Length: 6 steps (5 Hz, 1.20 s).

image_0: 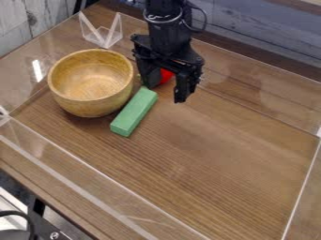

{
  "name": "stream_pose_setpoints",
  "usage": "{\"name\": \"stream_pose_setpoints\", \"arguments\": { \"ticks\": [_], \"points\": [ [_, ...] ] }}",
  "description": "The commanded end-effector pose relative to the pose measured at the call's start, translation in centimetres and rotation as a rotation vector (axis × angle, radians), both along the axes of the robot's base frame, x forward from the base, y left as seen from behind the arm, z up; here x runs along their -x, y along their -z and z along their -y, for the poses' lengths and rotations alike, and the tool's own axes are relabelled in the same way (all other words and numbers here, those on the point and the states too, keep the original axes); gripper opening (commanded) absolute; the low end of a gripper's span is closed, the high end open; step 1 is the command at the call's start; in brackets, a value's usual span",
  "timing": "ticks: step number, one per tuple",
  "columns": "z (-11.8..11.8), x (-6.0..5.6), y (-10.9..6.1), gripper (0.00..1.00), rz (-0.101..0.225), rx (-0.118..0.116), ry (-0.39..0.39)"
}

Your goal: Move the red object to the left side of the table

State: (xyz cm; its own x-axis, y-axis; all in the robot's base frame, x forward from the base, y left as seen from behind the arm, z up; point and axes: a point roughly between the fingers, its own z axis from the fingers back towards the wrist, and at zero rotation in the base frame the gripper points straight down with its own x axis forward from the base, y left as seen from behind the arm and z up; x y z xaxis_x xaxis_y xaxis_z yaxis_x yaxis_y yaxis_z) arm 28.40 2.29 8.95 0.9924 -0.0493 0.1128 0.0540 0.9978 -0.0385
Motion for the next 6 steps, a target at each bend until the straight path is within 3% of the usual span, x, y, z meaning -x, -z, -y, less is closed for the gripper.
{"name": "stream_pose_setpoints", "arguments": {
  "ticks": [1,4,6],
  "points": [
    [0.3,-0.9,-0.9,1.00,0.046,0.002,-0.001],
    [0.2,-1.4,-2.0,1.00,0.068,0.007,-0.027],
    [0.4,-0.4,-2.6,1.00,0.064,0.012,-0.007]
  ]
}}
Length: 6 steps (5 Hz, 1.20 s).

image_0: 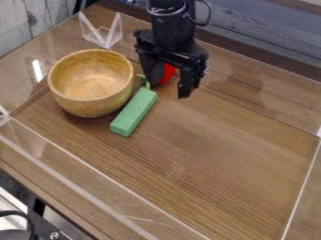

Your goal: Move the red object to the left side of the table

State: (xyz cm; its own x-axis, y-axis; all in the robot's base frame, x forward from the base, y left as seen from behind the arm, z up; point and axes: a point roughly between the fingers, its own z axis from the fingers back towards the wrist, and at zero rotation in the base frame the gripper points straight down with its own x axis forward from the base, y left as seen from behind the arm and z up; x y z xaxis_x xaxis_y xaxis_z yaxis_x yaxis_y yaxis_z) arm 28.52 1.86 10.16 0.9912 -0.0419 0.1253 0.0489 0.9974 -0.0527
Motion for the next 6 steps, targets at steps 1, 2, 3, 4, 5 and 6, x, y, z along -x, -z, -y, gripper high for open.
{"name": "stream_pose_setpoints", "arguments": {
  "ticks": [1,2,3,4,5,6],
  "points": [
    [-0.2,-0.2,-0.8,1.00,0.041,-0.009,0.000],
    [-0.4,-0.3,-0.1,1.00,0.025,-0.016,0.002],
    [-0.7,-0.6,0.4,1.00,0.023,-0.020,-0.006],
    [-0.4,-0.5,-0.1,1.00,0.029,-0.015,-0.016],
    [-0.5,-1.0,-0.2,1.00,0.042,-0.014,-0.021],
    [-0.5,-1.3,-0.4,1.00,0.050,-0.011,-0.028]
  ]
}}
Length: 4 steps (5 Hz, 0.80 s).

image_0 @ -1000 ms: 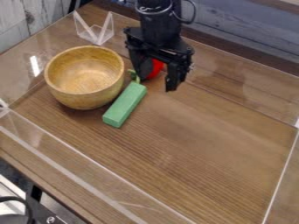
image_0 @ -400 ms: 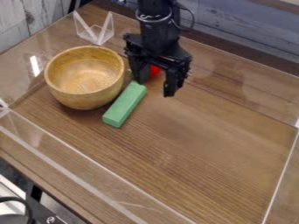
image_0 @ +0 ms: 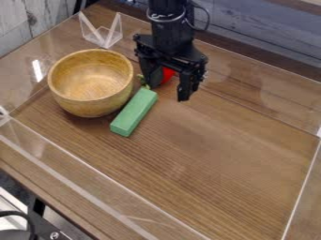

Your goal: Move the red object to the left side of the table

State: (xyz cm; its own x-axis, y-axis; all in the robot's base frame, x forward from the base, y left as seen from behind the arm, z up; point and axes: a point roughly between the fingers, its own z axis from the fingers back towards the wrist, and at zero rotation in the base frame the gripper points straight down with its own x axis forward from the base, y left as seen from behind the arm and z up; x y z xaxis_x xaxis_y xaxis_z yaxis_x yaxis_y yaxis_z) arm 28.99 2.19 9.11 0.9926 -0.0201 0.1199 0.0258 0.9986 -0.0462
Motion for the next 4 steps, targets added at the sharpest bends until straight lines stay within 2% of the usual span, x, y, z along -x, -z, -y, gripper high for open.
{"name": "stream_pose_setpoints", "arguments": {
  "ticks": [1,3,4],
  "points": [
    [0.17,-0.32,-1.94,1.00,0.055,0.001,0.005],
    [0.09,-0.19,-2.19,1.00,0.062,0.003,0.008],
    [0.19,0.21,-2.15,1.00,0.053,0.002,0.020]
  ]
}}
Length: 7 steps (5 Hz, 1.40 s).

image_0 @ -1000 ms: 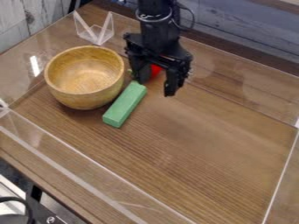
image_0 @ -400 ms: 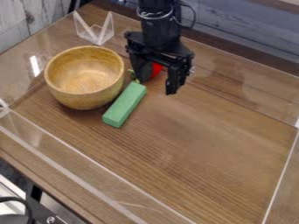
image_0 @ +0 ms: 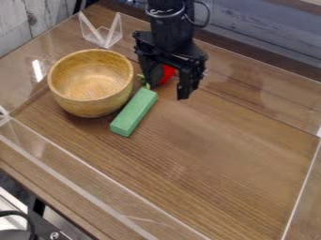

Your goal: Move the red object to the left side of the table

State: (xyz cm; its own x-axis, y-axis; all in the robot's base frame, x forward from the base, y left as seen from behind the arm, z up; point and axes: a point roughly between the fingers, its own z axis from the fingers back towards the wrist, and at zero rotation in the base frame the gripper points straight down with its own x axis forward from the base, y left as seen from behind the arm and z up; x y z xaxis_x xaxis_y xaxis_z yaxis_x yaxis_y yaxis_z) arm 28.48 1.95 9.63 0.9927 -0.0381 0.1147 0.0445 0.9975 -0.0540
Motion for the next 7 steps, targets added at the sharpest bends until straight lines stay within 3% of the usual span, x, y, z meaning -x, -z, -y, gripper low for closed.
{"name": "stream_pose_setpoints", "arguments": {
  "ticks": [1,2,3,6,7],
  "points": [
    [-0.1,-0.5,-1.1,1.00,0.043,-0.006,0.002],
    [-0.1,-0.7,-0.6,1.00,0.026,-0.008,0.003],
    [-1.3,-1.8,-0.3,1.00,0.034,-0.013,-0.021],
    [-4.2,-5.7,0.9,1.00,0.060,-0.029,-0.091],
    [-6.0,-7.0,1.5,1.00,0.073,-0.044,-0.116]
  ]
}}
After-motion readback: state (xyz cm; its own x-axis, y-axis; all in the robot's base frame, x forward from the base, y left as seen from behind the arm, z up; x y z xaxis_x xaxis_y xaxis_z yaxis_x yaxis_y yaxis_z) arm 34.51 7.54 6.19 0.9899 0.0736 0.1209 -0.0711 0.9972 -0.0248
